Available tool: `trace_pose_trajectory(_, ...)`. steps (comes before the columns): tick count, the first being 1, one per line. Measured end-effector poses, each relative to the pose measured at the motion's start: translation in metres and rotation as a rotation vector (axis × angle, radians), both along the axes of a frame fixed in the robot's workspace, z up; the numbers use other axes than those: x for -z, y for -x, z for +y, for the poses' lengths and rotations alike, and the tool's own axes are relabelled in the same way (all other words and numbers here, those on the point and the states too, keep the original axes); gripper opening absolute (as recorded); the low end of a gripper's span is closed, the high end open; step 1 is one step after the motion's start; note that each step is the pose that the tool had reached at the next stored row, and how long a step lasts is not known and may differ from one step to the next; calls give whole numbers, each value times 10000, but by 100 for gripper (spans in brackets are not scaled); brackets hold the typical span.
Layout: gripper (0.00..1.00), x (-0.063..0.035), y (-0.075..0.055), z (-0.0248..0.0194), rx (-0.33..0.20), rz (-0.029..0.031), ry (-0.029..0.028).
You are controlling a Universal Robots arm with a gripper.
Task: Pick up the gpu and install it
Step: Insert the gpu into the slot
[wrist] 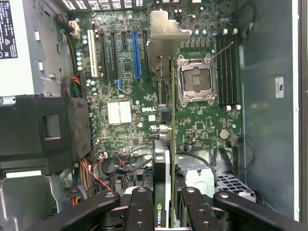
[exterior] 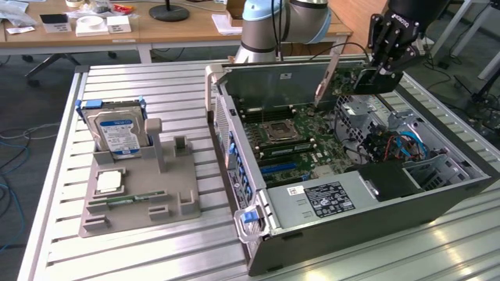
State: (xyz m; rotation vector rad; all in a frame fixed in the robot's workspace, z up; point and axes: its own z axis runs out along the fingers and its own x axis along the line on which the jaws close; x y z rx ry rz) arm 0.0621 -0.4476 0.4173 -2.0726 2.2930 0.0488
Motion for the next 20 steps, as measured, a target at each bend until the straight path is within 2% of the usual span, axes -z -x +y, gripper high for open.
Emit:
trace_pose_trajectory(5, 27, 1, 4, 0, -1, -1, -2)
trace_pose_trajectory(13, 27, 19, 166, -8, -2, -3, -1)
trace_pose_trajectory(20, 27, 102, 222, -27, -2, -2, -1)
